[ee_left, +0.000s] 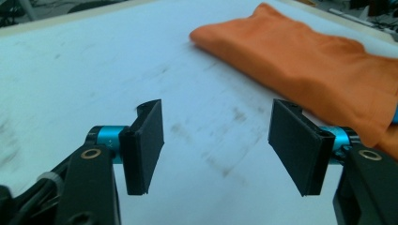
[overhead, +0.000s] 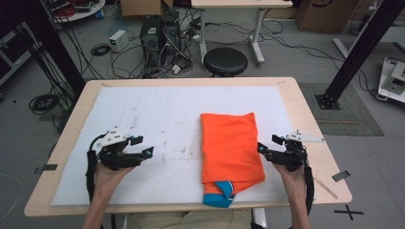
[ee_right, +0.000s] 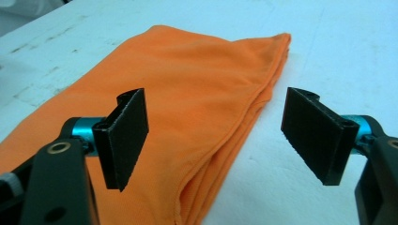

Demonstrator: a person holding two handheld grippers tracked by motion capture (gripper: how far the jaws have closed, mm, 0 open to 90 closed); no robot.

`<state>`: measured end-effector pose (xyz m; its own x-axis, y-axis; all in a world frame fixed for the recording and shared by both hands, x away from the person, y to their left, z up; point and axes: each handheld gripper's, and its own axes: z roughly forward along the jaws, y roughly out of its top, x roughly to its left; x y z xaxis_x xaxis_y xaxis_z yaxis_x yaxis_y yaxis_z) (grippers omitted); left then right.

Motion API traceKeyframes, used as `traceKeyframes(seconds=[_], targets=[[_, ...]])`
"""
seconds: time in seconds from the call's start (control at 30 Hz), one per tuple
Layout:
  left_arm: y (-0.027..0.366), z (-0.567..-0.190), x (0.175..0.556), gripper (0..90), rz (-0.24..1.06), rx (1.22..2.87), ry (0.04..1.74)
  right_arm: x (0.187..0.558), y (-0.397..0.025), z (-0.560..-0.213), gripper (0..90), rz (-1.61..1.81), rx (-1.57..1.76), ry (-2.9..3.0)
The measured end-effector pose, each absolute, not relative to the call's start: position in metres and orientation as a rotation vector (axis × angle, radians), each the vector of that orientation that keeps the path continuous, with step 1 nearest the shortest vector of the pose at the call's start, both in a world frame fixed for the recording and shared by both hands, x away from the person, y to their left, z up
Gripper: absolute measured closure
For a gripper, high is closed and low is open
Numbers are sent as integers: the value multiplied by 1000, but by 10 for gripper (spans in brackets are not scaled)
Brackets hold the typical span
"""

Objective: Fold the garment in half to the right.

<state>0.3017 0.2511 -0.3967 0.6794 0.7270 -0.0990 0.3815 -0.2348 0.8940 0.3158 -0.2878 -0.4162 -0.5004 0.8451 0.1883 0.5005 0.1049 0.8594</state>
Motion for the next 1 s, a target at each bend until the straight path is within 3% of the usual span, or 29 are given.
traceKeyframes(seconds=[0.37, 1.0], targets=[[315, -410, 290, 262, 598, 1735, 990, 311, -292, -423, 225, 1354, 1300, 1995], [338, -418, 286, 259, 674, 1737, 1033, 305, -306, -415, 217, 1364, 1319, 1929]])
